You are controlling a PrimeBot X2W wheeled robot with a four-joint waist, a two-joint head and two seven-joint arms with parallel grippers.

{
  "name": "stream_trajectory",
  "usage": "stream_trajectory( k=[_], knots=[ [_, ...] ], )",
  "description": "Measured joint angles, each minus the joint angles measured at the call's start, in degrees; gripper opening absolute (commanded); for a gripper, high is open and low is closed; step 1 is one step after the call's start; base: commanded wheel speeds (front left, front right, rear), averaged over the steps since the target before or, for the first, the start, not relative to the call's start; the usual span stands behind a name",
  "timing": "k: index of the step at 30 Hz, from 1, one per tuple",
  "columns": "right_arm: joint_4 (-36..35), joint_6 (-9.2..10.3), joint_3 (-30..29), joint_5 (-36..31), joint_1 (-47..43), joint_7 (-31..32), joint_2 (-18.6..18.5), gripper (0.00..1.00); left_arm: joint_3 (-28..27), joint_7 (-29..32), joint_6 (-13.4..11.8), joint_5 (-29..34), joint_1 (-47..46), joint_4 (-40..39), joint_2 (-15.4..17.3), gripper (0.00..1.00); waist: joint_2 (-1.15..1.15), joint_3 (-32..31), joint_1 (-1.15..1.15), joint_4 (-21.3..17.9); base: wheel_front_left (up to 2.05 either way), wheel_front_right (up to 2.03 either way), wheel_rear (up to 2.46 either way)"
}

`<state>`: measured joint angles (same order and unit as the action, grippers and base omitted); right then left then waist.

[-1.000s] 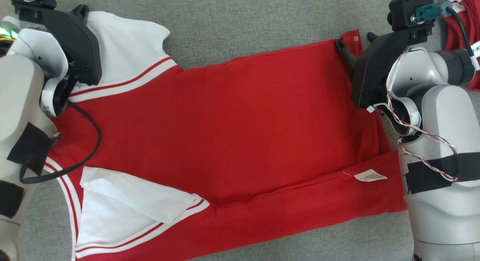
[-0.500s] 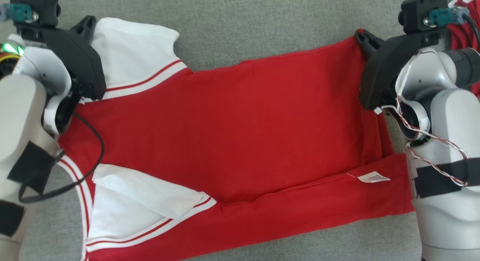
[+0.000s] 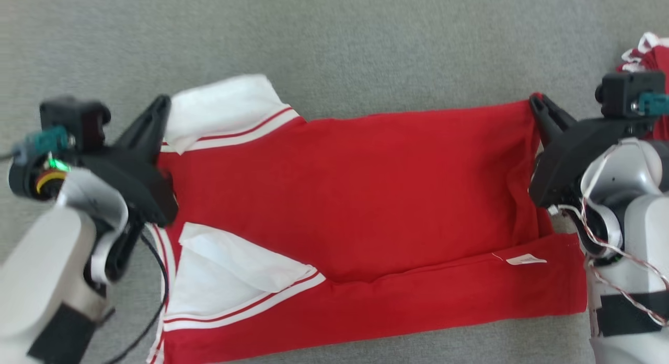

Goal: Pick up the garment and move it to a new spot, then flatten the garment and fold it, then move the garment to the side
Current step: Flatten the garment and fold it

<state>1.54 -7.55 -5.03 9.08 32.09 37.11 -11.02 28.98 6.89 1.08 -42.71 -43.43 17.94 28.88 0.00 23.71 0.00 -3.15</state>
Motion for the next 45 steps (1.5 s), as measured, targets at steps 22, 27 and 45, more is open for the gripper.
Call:
stream_trajectory(
  k=[22, 27, 45],
  knots=[
    [-4.5, 0.0, -9.3, -2.8, -19.0, -3.4, 4.0, 0.0, 1.8, -5.4, -11.4, -3.1, 31.0, -22.3, -0.2, 0.0, 0.0, -8.4, 0.01, 4.2, 0.0, 0.0, 0.0],
    [-4.8, 0.0, -10.3, -3.8, -20.6, -3.0, 4.4, 0.0, 1.7, -5.4, -12.9, -4.0, 34.3, -24.0, -0.5, 0.0, 0.0, -9.1, 0.0, 4.6, 0.0, 0.0, 0.0],
    [-7.3, 0.0, -12.1, -4.1, -27.8, 1.8, 7.1, 0.35, 4.3, -2.3, -16.4, -5.2, 40.5, -24.1, 0.4, 0.49, 0.0, -11.5, 0.0, 5.4, 0.0, 0.0, 0.0]
  ],
)
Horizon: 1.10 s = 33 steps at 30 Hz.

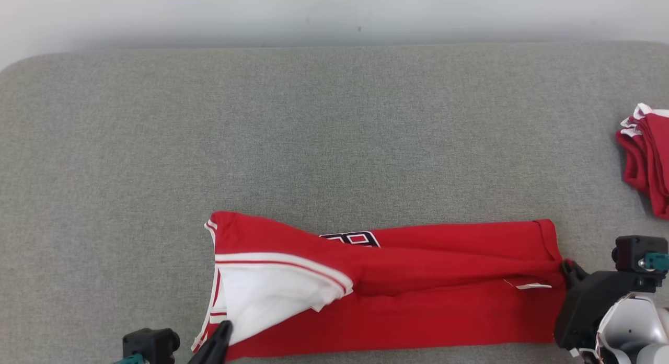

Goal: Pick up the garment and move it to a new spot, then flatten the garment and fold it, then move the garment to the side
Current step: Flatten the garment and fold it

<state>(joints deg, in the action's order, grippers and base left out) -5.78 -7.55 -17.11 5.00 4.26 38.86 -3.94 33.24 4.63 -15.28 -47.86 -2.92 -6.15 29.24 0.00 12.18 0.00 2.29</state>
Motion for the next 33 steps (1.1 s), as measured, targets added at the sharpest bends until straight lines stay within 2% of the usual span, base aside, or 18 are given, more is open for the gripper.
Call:
stream_trajectory(
  k=[1, 10, 15, 21, 27, 33],
  knots=[
    [0.2, 0.0, -0.1, 0.0, -0.2, 0.3, 0.1, 1.0, 0.0, 0.0, -0.5, 0.5, 0.0, 0.5, 0.1, 1.0, 0.0, -0.1, 0.0, 0.0, 0.0, 0.0, 0.0],
    [-1.8, 0.0, -3.7, 2.2, -0.3, -1.1, 0.8, 1.0, -1.3, -2.8, -2.4, 2.4, -0.2, 1.5, 0.3, 1.0, 0.0, -0.9, 0.0, 0.3, 0.0, 0.0, 0.0],
    [-1.7, 0.0, -6.0, 4.5, -0.4, -1.0, 0.9, 1.0, -2.2, -9.6, -2.3, 6.0, -1.5, 3.1, -0.1, 1.0, 0.0, -1.5, 0.0, 0.8, 0.0, 0.0, 0.0],
    [1.6, 0.0, -7.6, 6.6, -0.8, -1.4, 0.9, 1.0, -2.4, -18.0, -1.9, 11.0, -3.5, 7.4, -2.7, 1.0, 0.0, -2.1, 0.0, 1.3, 0.0, 0.0, 0.0],
    [4.8, 0.0, -7.8, 8.0, -0.8, -3.1, 1.0, 1.0, -5.7, -19.5, -1.8, 16.9, -4.5, 9.3, -5.8, 1.0, 0.0, -2.4, 0.0, 1.5, 0.0, 0.0, 0.0],
    [7.9, 0.0, -7.0, 8.3, 0.6, -4.4, 1.0, 1.0, -10.5, -19.6, 0.8, 20.8, -3.7, 8.6, -8.5, 1.0, 0.01, -2.0, 0.0, 1.7, 0.0, 0.0, 0.0]
  ],
)
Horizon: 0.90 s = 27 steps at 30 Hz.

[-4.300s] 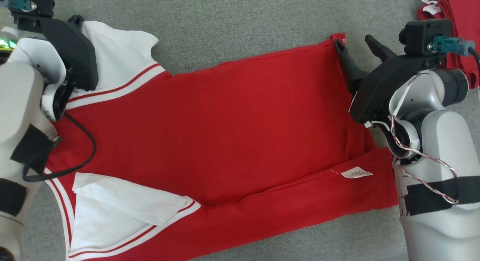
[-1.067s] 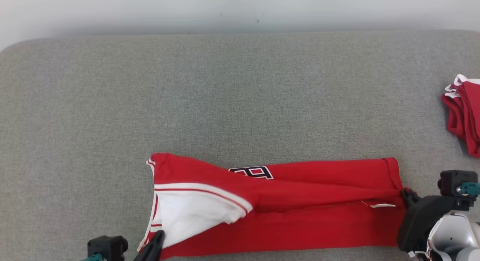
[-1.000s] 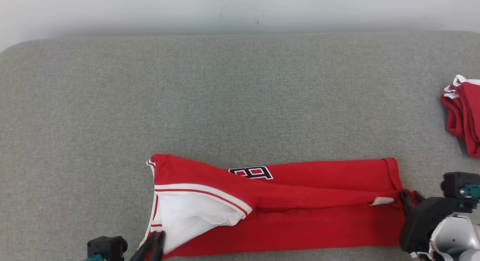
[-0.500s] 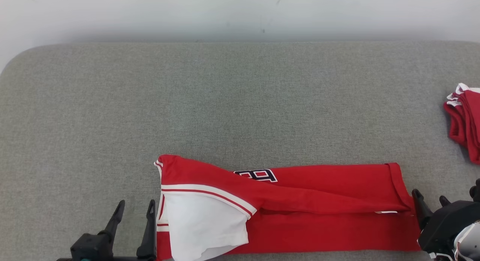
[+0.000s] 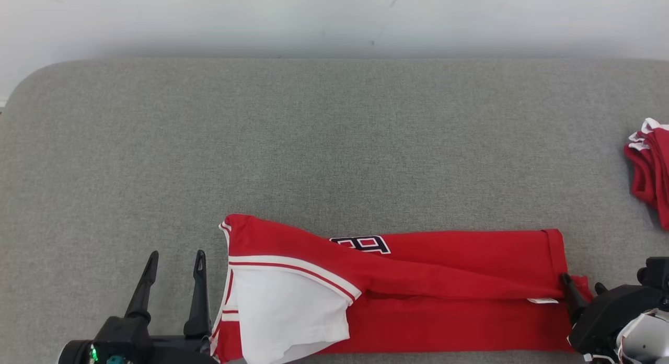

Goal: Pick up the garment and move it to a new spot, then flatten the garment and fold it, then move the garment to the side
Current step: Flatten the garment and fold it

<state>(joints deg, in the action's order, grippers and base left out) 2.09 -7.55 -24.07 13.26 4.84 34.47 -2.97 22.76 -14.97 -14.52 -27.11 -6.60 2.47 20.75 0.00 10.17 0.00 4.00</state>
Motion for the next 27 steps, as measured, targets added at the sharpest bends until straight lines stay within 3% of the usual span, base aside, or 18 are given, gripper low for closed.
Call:
stream_trajectory(
  k=[8, 15, 17, 18, 19, 20, 27],
  knots=[
    [5.2, 0.0, 0.7, -2.7, 2.9, 1.2, 0.0, 1.0, -2.7, 0.0, 3.5, 2.7, 0.7, 1.9, -2.6, 1.0, 0.0, 0.6, 0.0, 1.3, 0.0, 0.0, 0.0],
    [8.3, 0.01, 2.6, -2.9, 4.3, 2.4, -0.3, 1.0, -4.9, 0.0, 4.4, 4.3, 1.2, 3.1, -4.1, 1.0, -0.01, 1.1, 0.0, 2.8, 0.0, 0.0, 0.0],
    [8.6, 0.2, 3.5, -2.2, 4.3, 2.9, -0.5, 0.49, -5.4, 0.0, 4.7, 4.5, 1.7, 3.2, -4.4, 1.0, 0.0, 1.2, 0.0, 3.1, 0.0, 0.0, 0.0],
    [8.6, 0.2, 3.9, -1.8, 4.3, 3.1, -0.6, 0.49, -5.6, 0.0, 4.9, 4.8, 1.9, 3.3, -4.5, 1.0, 0.0, 1.2, 0.0, 3.2, 0.0, 0.0, 0.0],
    [8.6, 0.24, 4.4, -1.5, 4.3, 3.1, -0.6, 0.11, -6.0, 0.0, 4.9, 5.1, 1.9, 3.5, -4.7, 1.0, -0.01, 1.2, 0.0, 3.3, 0.0, 0.0, 0.0],
    [8.6, 0.24, 4.8, -1.2, 4.2, 3.1, -0.6, 0.0, -6.3, 0.0, 5.0, 5.3, 1.9, 3.6, -4.9, 1.0, 0.0, 1.2, 0.0, 3.3, 0.0, 0.0, 0.0],
    [7.7, 0.16, 2.4, 1.2, 4.2, -0.1, -0.1, 0.0, -7.9, 0.0, 6.0, 6.0, 2.5, 4.5, -5.8, 1.0, 0.0, 1.1, 0.0, 2.7, 0.0, 0.0, 0.0]
  ],
)
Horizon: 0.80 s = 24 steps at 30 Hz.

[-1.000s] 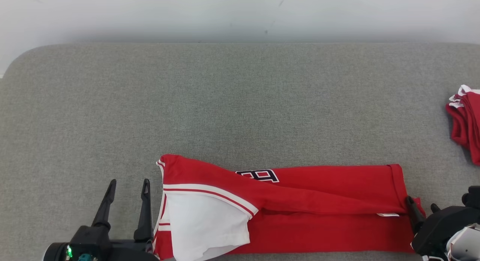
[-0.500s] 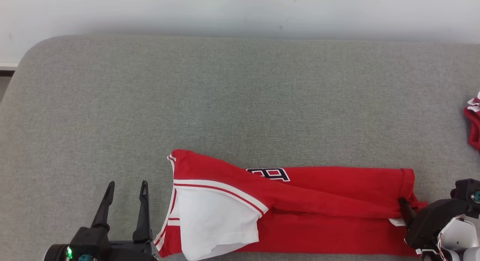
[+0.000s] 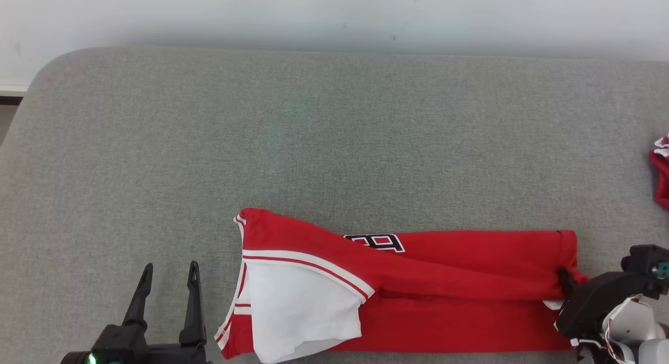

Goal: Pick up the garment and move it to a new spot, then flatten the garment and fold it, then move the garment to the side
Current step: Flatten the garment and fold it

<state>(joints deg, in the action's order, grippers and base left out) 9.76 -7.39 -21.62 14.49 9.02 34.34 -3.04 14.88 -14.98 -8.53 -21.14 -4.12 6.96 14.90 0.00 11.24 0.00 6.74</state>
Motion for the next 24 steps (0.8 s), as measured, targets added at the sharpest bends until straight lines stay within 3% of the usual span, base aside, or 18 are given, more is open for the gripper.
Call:
stream_trajectory(
  k=[15, 19, 24],
  knots=[
    [-7.4, -0.09, -19.2, -8.1, 1.2, -6.5, 0.2, 0.0, -1.0, -0.1, 2.1, 1.1, 0.7, 0.9, -0.6, 1.0, 0.0, -1.3, -0.01, -3.6, 0.0, 0.0, 0.0],
    [-8.2, -0.09, -19.2, -9.3, 1.7, -7.4, 0.2, 0.0, -1.0, -0.1, 2.5, 1.4, 0.7, 1.4, -0.7, 1.0, 0.0, -1.8, -0.01, -3.9, 0.0, 0.0, 0.0],
    [-8.3, -0.08, -13.8, -6.4, 1.3, -6.6, 0.1, 0.0, -1.2, -0.1, 2.8, 1.4, 0.7, 1.8, -0.9, 1.0, 0.0, -2.4, -0.01, -3.6, 0.0, 0.0, 0.0]
  ],
)
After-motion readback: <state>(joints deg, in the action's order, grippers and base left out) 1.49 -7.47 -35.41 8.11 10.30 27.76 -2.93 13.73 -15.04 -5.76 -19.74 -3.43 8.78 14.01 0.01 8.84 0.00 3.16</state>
